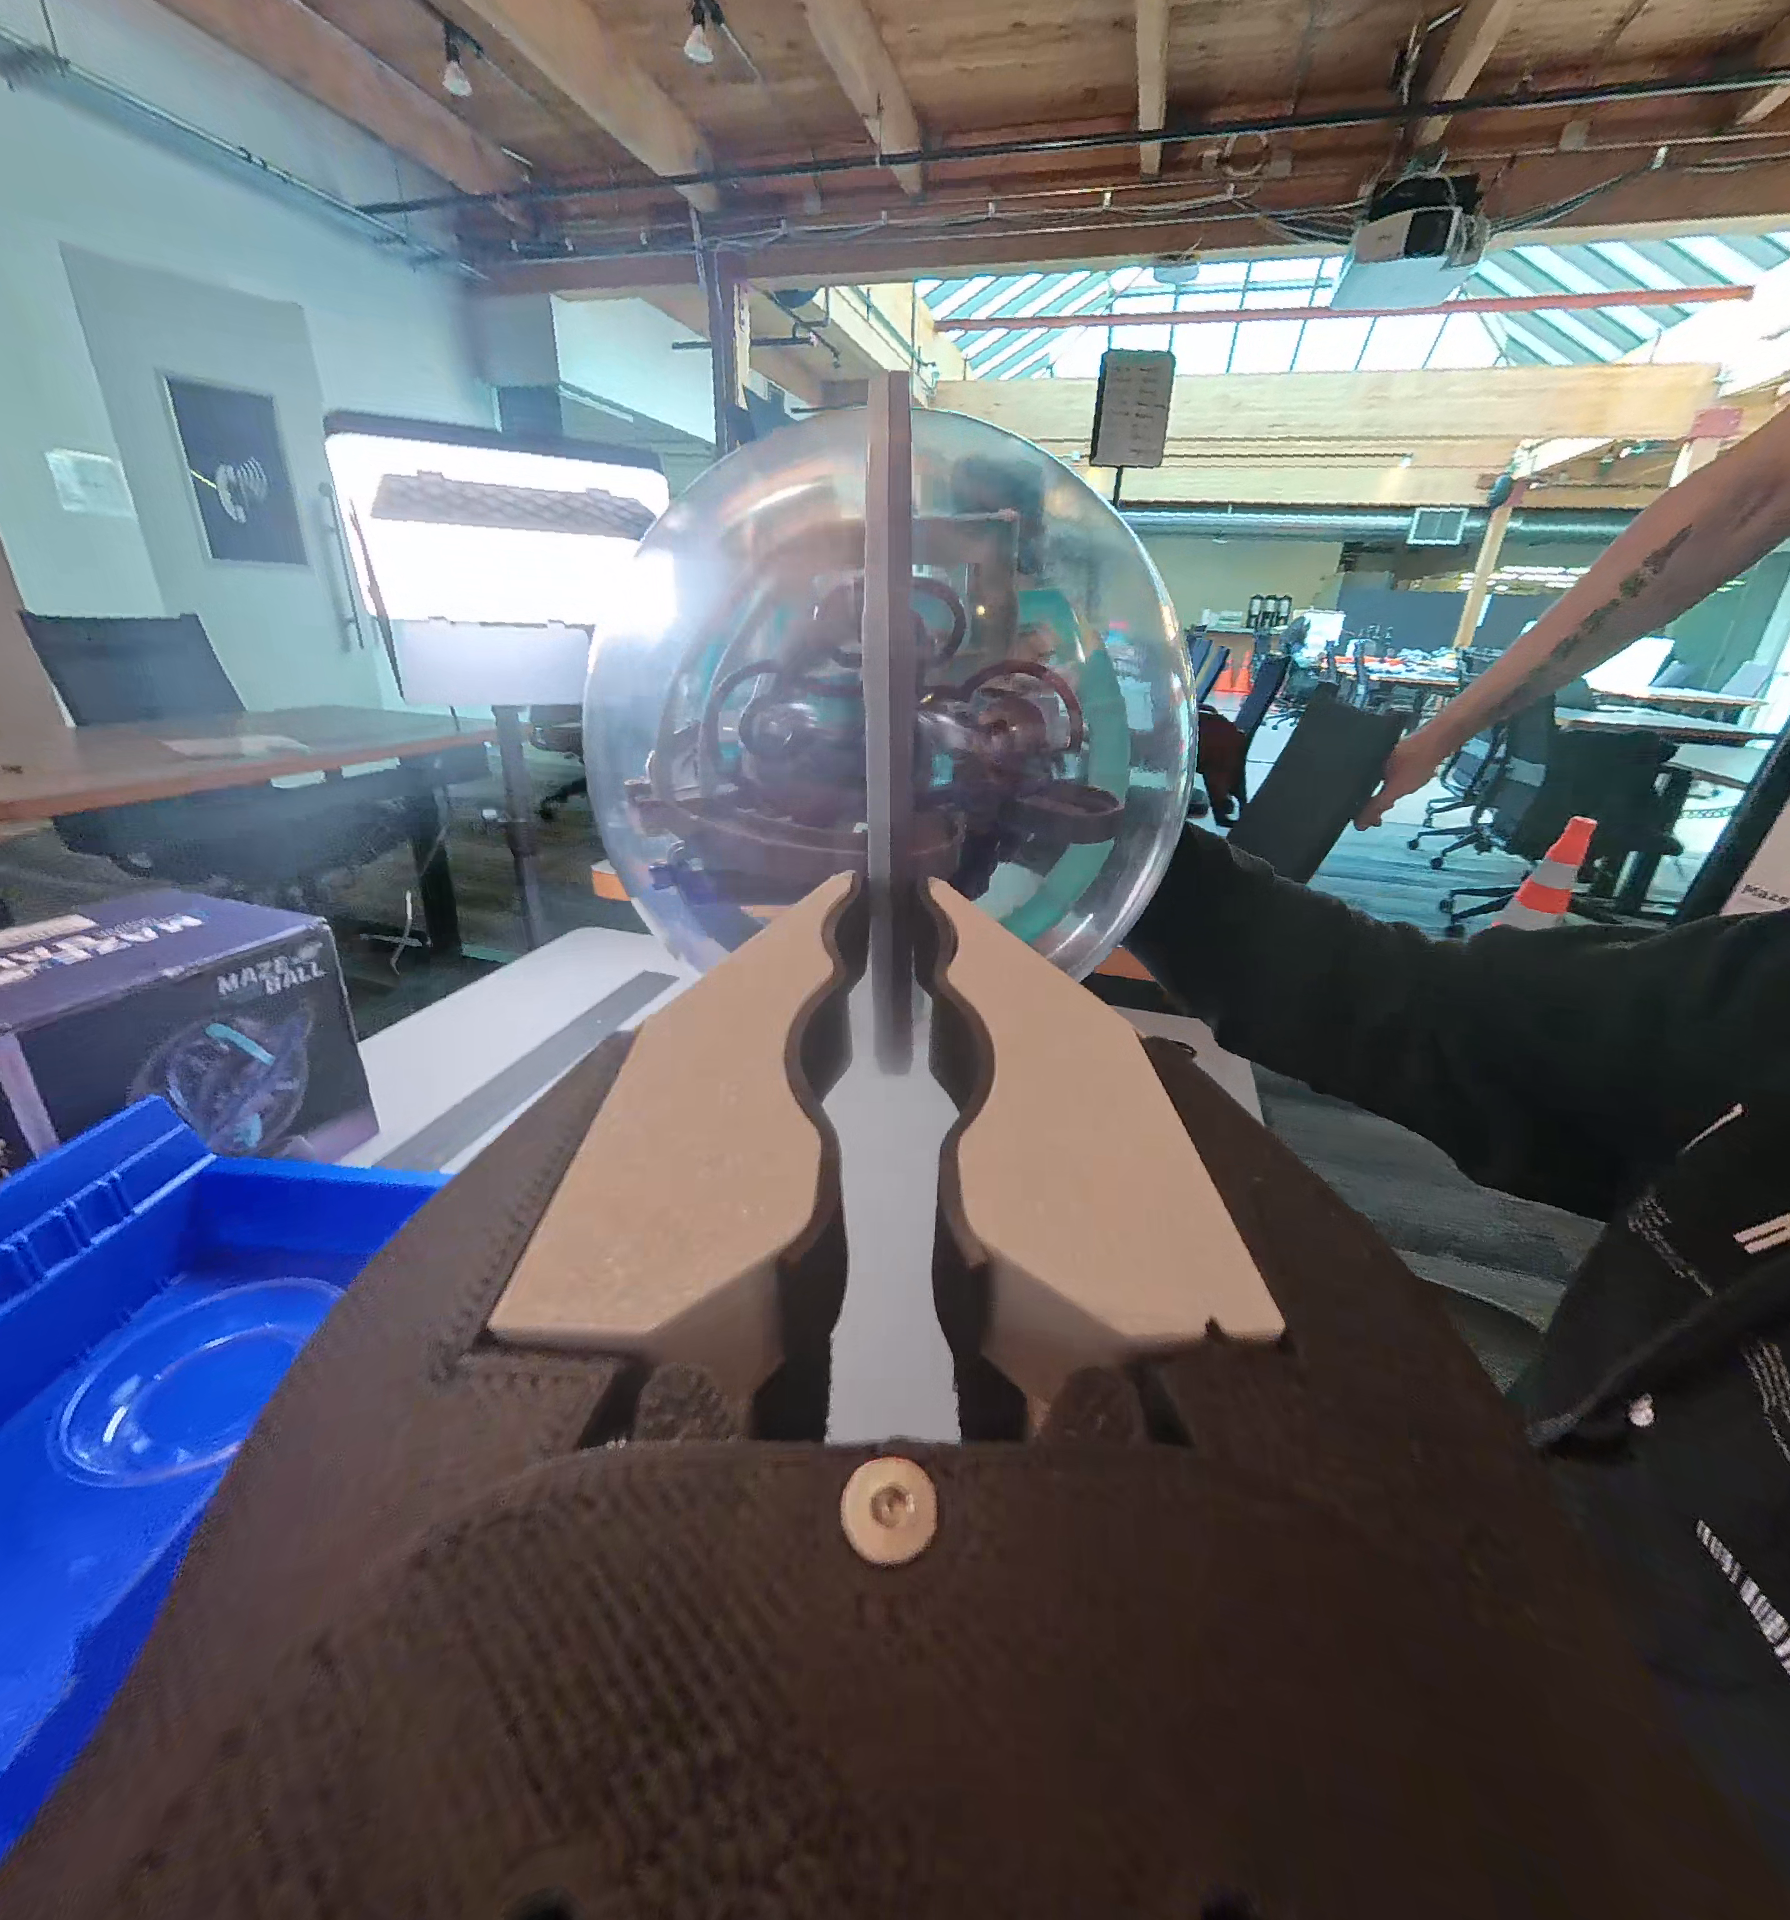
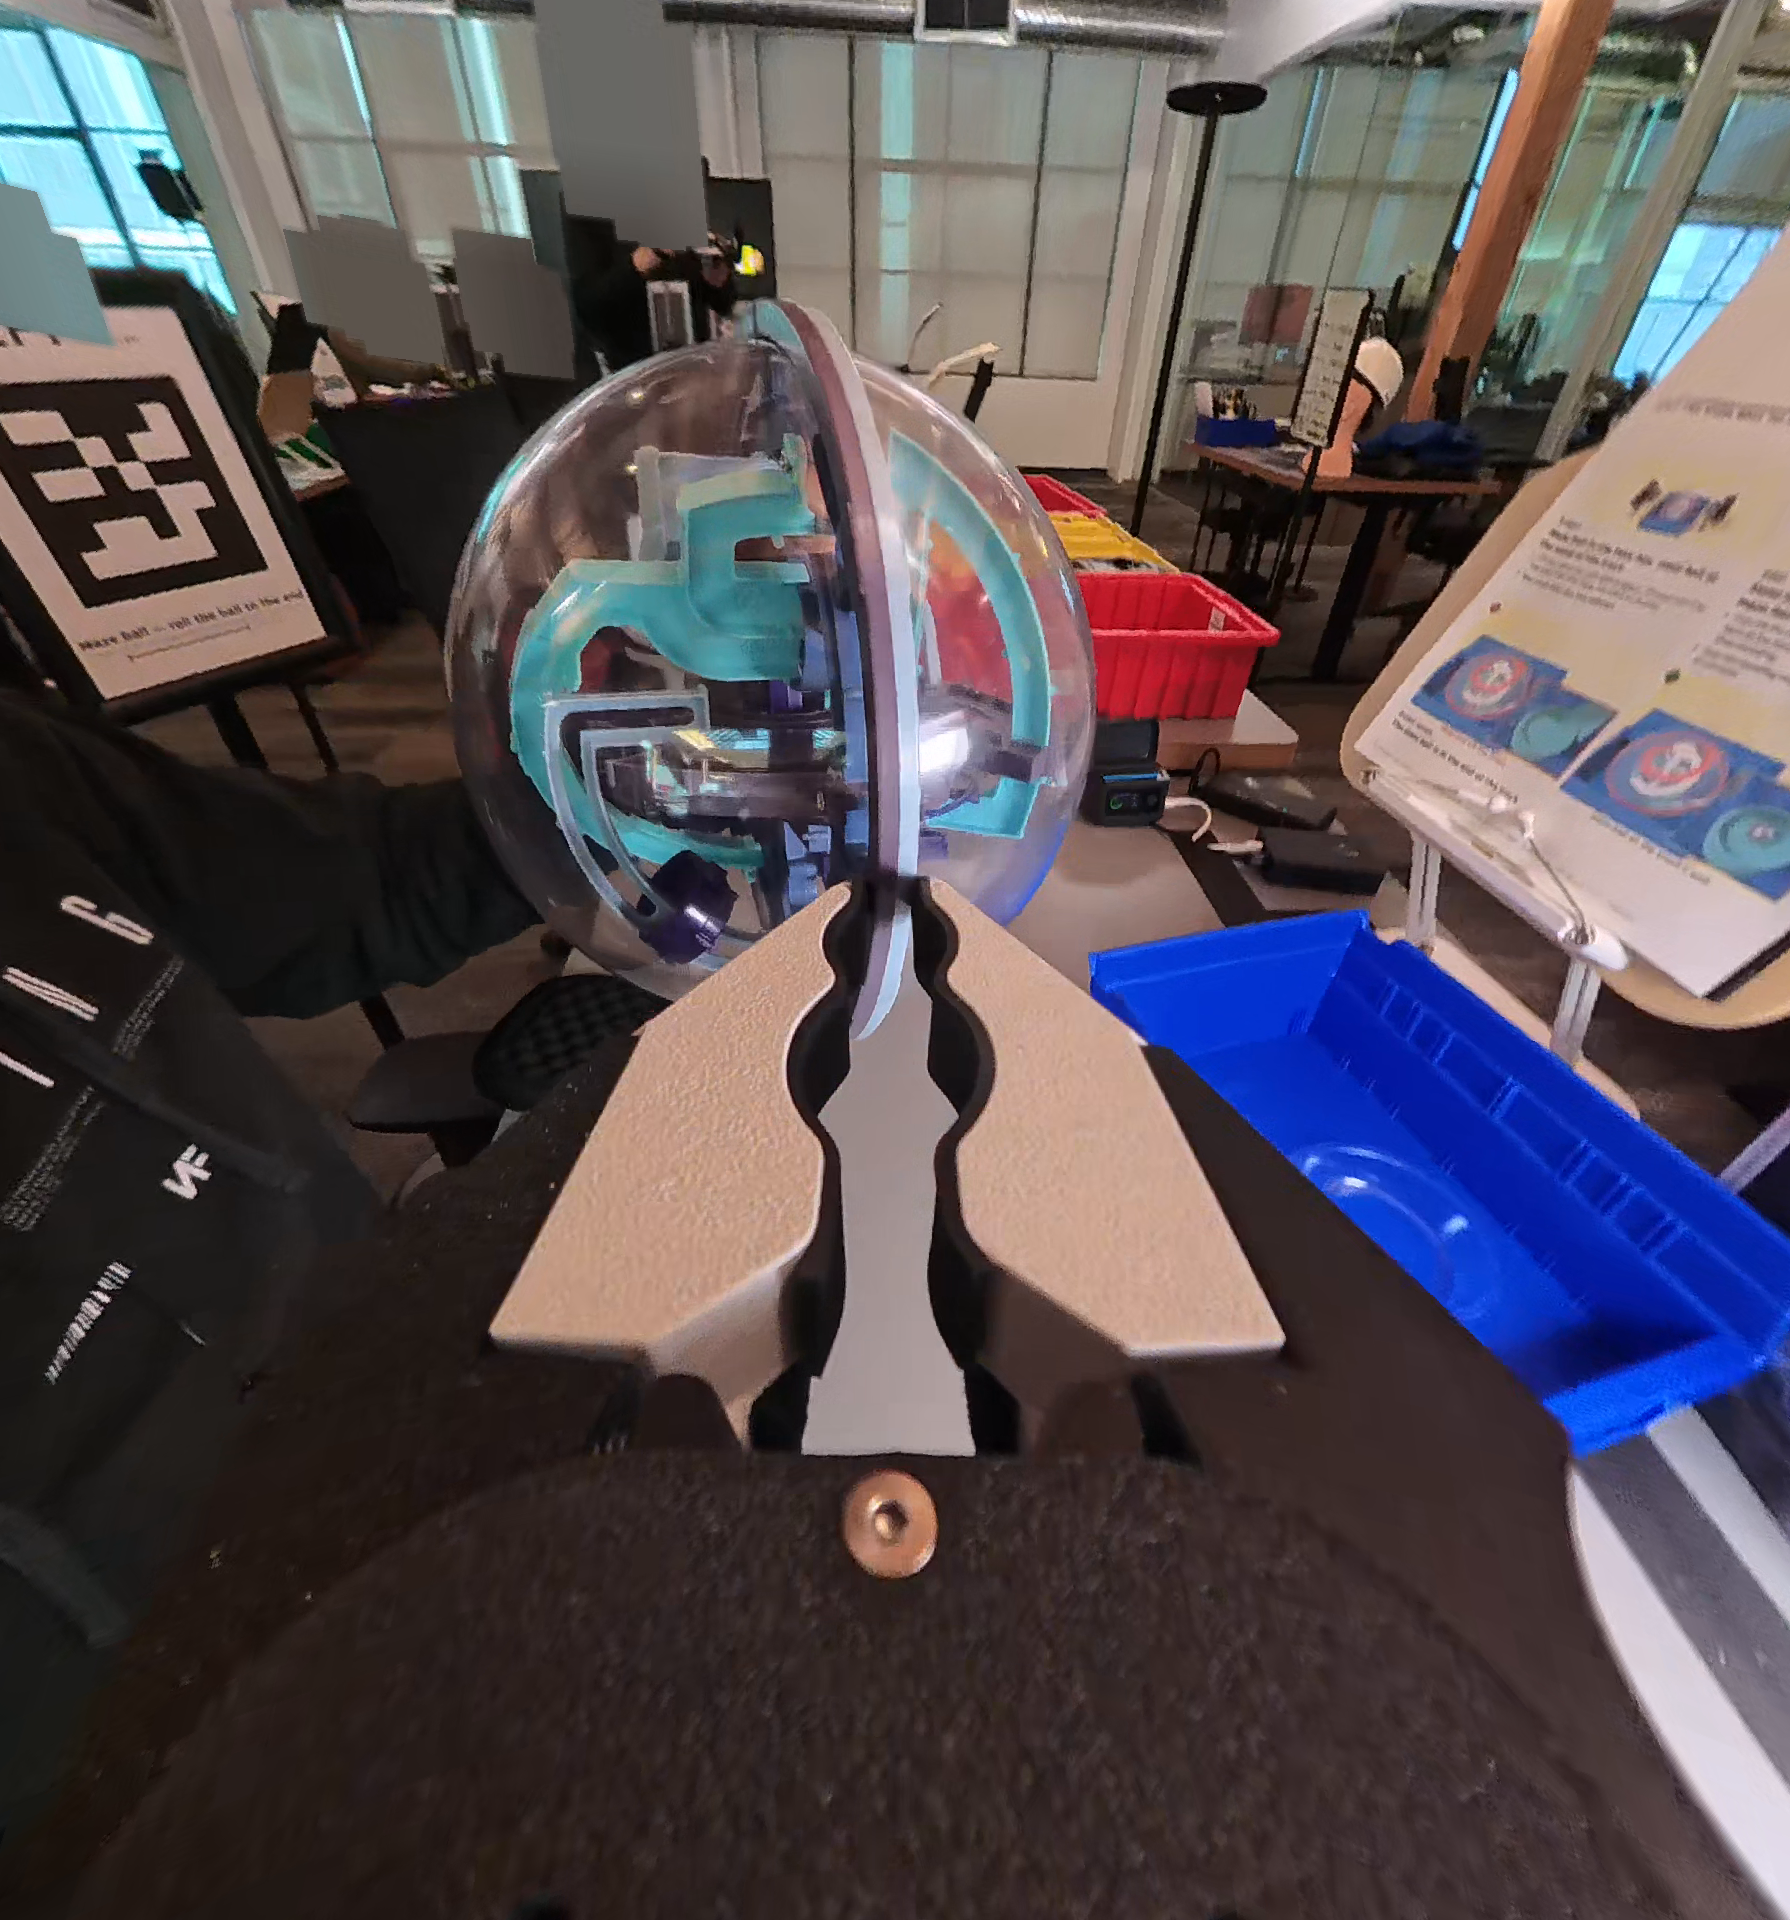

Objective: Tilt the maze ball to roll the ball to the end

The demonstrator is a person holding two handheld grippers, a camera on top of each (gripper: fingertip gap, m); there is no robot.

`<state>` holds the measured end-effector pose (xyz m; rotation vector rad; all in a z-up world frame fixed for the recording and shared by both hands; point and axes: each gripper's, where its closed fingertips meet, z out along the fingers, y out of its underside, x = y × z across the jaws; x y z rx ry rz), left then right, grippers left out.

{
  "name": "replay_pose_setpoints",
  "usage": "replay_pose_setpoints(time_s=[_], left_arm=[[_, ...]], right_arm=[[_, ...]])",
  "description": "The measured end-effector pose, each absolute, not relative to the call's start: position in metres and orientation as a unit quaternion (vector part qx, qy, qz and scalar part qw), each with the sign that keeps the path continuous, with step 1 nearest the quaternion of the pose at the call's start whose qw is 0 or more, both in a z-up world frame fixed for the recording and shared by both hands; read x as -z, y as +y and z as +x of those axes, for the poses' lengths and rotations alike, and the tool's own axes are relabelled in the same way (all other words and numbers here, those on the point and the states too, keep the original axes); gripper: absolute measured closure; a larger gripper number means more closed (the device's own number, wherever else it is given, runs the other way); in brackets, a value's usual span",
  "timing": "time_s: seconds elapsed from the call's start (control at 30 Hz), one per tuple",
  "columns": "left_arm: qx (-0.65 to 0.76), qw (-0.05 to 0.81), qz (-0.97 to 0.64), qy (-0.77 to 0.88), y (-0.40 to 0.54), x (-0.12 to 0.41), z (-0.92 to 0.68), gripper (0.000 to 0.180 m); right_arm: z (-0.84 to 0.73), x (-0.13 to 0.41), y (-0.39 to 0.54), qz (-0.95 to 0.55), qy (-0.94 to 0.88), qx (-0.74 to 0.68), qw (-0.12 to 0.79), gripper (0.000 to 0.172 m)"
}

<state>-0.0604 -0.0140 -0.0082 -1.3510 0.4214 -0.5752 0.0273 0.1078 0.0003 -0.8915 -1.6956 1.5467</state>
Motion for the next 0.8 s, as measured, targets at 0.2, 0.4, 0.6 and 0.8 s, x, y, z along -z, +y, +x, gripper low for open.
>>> replay_pose_setpoints(time_s=[0.2, 0.4, 0.6, 0.8], left_arm=[[0.202, 0.743, -0.605, 0.203, -0.025, -0.020, -0.065, 0.174], [0.159, 0.747, -0.607, 0.219, -0.038, -0.043, -0.072, 0.174], [0.119, 0.743, -0.608, 0.252, -0.045, -0.061, -0.072, 0.174], [0.081, 0.741, -0.605, 0.281, -0.053, -0.075, -0.068, 0.174]], right_arm=[[0.012, -0.027, 0.104, -0.283, -0.644, -0.621, 0.347, 0.166], [0.002, -0.042, 0.095, -0.245, -0.626, -0.646, 0.362, 0.166], [0.000, -0.052, 0.088, -0.204, -0.608, -0.658, 0.395, 0.166], [0.000, -0.061, 0.083, -0.168, -0.598, -0.666, 0.412, 0.166]])
